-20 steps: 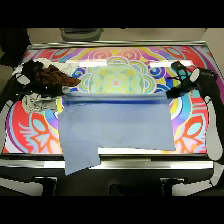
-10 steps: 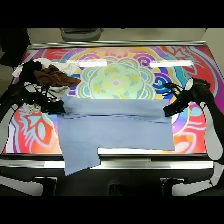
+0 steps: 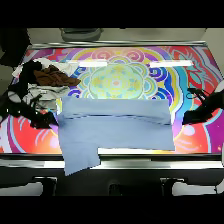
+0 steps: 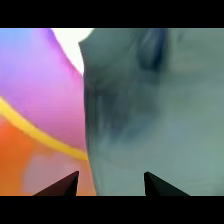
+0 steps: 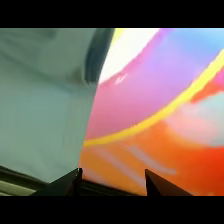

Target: Fold the shirts.

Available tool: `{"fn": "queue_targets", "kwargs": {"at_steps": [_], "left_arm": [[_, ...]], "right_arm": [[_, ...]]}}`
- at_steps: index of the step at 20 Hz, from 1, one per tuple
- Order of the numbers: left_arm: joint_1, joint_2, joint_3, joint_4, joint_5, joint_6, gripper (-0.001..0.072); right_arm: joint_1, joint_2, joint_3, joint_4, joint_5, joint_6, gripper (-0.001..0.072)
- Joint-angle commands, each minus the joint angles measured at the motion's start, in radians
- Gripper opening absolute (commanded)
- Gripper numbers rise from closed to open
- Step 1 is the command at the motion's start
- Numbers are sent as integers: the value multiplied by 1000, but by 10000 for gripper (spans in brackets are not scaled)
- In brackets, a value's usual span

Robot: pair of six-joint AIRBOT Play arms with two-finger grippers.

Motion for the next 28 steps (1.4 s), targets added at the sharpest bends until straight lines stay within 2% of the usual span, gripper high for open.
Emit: {"fn": "queue_targets", "kwargs": {"at_steps": [1,4,9,11,12,13,14,17,21,25,26,28], "left_arm": [[26,195,-410,-101,116,96,508],[26,316,-609,-151,180,126,507],[24,344,-698,-176,228,141,485],[24,344,-703,-176,270,115,306],[24,344,-702,-176,285,104,220],[24,344,-702,-176,291,105,74],[24,344,-702,-176,298,106,34],[24,344,-702,-176,304,113,33],[24,344,-701,-177,304,127,33],[24,344,-700,-183,308,140,33],[25,344,-700,-183,311,140,33],[25,344,-700,-183,323,140,33]], "right_arm": [[-55,56,-140,27,3,-11,503],[-55,69,-204,41,-6,-30,503],[-55,109,-236,44,-35,-38,517],[-55,151,-299,45,-69,-40,519],[-55,169,-343,45,-79,-42,550],[-55,180,-385,51,-82,-53,564],[-55,186,-431,72,-87,-70,574],[-55,186,-526,166,-160,-92,574],[-55,182,-558,172,-252,-57,573],[-55,152,-590,190,-262,-28,570],[-55,145,-597,192,-262,-28,538],[-55,141,-597,192,-262,-28,379]]}}
